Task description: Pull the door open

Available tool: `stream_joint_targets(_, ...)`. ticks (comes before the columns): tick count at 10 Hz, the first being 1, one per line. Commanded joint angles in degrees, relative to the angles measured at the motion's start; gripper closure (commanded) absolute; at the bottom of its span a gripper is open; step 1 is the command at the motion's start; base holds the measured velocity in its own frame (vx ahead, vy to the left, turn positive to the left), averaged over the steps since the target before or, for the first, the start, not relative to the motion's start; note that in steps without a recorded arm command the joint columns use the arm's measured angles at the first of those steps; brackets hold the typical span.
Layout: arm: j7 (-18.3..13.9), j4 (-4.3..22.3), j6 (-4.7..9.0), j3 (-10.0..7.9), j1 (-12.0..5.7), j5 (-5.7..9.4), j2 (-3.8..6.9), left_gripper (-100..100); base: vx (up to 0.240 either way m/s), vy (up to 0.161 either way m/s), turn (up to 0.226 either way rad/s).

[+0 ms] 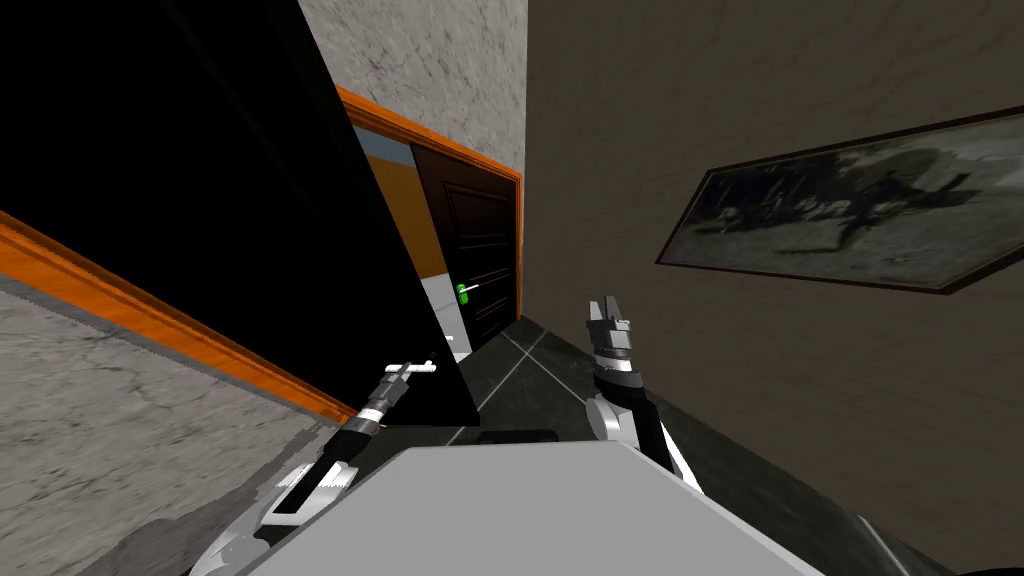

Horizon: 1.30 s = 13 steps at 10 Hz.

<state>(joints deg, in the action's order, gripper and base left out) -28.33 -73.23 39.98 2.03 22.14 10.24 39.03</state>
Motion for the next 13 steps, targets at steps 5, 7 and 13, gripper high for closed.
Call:
stream_joint_targets(5, -1.5, 1.0, 3.00, 1.16, 1.00, -0.28, 1.72, 100, -0.168, 0.059, -0.104)
stream_joint_targets(7, -2.0, 1.6, 4.07, 1.53, 1.05, -0.43, 2.14, 100, -0.223, 0.090, -0.188)
stream_joint_targets(13, -3.4, 3.3, 7.59, 2.74, 1.23, -0.92, 3.50, 100, -0.197, 0.068, -0.136)
